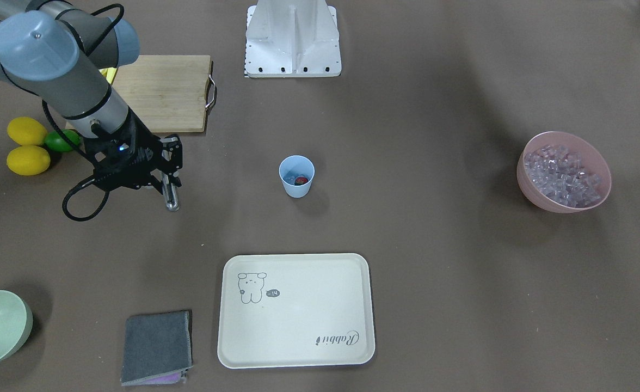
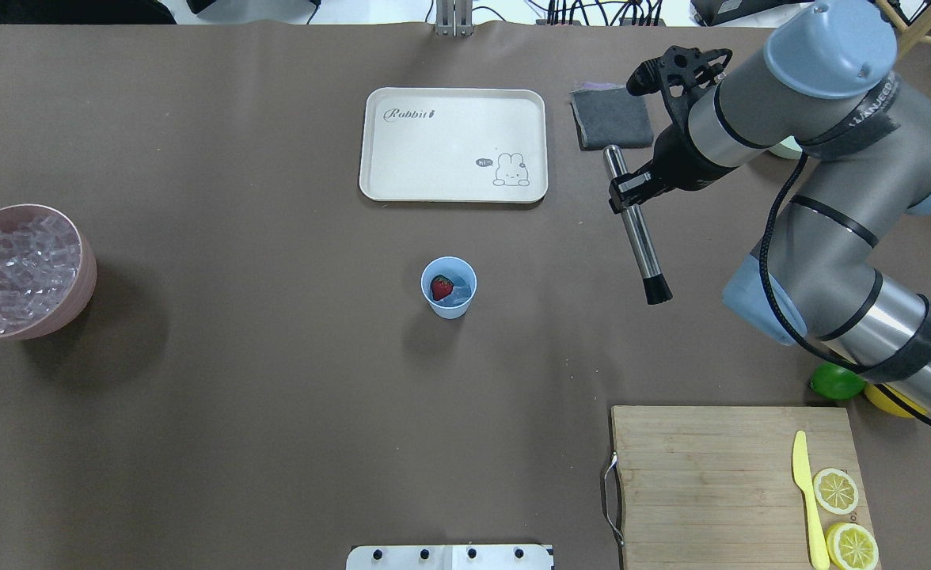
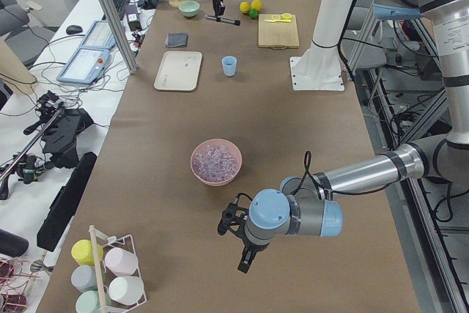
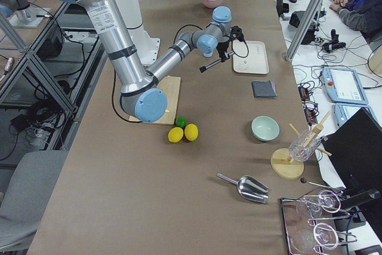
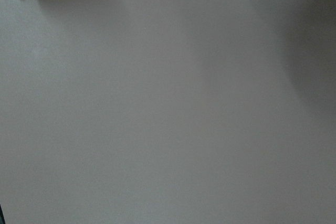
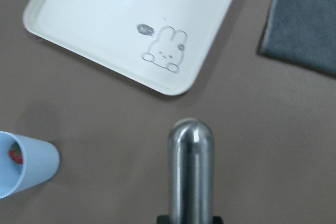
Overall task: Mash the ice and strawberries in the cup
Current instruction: 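Lift the pestle with the right gripper and carry it over the blue cup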
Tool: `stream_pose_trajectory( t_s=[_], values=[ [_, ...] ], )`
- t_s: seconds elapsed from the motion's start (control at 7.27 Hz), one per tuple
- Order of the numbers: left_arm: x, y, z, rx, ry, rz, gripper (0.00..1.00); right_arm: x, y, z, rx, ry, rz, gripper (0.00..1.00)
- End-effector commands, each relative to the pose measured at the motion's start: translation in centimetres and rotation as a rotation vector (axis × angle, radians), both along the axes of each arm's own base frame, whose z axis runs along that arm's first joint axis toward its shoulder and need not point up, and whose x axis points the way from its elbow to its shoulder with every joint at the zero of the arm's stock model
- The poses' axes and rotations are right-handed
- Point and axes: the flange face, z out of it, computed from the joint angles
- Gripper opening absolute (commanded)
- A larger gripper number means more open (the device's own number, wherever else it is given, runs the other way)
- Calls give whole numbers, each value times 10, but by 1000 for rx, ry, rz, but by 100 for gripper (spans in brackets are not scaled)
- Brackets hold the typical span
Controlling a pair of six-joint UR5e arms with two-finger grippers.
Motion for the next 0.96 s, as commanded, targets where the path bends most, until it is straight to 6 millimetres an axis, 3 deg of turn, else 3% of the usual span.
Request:
stream_pose_trajectory(
  t_s=[0.0,0.14,0.28,0.41,0.55,0.83],
  values=[
    [0,1,3,-7,1,0,99,-20,26,-16,189,-138,-35,0],
    [-1,1,3,-7,1,-3,99,-19,29,-25,238,-155,-50,0],
    [1,1,3,-7,3,1,99,-27,37,-39,395,-199,-62,0],
    [1,0,2,-6,4,1,99,-50,59,-42,513,-265,10,0],
    [0,0,1,-3,4,-2,99,-71,75,-39,596,-347,78,0],
    [1,0,1,-1,4,1,99,-120,105,-12,737,-478,217,0]
  ],
)
